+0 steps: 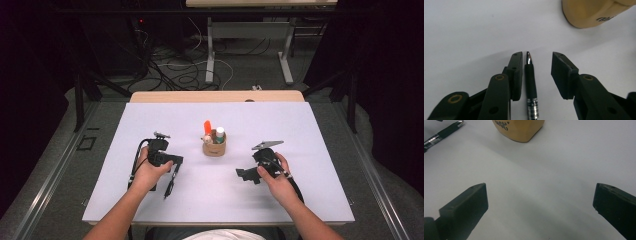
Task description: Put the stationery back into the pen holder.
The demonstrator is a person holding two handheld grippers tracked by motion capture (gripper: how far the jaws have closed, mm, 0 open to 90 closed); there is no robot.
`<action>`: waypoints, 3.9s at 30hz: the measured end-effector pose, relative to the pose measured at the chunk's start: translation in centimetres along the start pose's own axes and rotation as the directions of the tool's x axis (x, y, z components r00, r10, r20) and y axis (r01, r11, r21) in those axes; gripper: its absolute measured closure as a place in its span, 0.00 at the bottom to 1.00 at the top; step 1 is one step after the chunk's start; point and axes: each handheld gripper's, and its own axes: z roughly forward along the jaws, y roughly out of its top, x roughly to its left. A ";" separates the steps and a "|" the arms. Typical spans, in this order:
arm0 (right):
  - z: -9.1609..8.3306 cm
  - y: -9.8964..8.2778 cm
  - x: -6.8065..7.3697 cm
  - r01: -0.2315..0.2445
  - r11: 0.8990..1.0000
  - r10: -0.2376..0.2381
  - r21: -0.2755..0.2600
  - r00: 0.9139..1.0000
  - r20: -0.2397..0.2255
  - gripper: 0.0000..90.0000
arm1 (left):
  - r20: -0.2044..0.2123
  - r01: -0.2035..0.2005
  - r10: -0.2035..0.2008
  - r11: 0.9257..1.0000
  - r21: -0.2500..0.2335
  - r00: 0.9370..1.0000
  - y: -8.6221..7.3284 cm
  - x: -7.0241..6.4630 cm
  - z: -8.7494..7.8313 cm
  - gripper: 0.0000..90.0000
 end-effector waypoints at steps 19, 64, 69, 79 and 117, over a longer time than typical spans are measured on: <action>0.0 0.0 0.0 -0.003 1.000 0.003 0.004 1.000 -0.008 0.00 | -0.053 0.006 -0.002 0.997 0.074 0.999 0.2 -0.3 2.0 0.82; -0.2 0.1 0.1 -0.031 0.999 0.031 -0.019 0.999 -0.027 0.00 | 0.085 0.040 -0.038 0.999 -0.016 0.996 0.1 -0.7 -0.6 0.90; -0.4 0.2 0.3 -0.031 0.999 0.030 -0.027 0.999 -0.039 0.00 | 0.102 0.033 -0.027 0.998 -0.059 0.994 0.1 -1.2 -1.1 0.90; -0.5 0.5 1.5 0.023 0.998 -0.028 -0.050 0.996 -0.089 0.07 | 0.120 -0.004 0.024 0.987 -0.160 0.992 -0.1 -2.2 -2.3 0.90; -1.0 1.3 4.3 -0.149 0.988 0.125 -0.042 0.931 -0.344 0.42 | 0.276 -0.076 0.167 0.948 -0.310 0.947 -1.6 -8.3 -1.7 0.90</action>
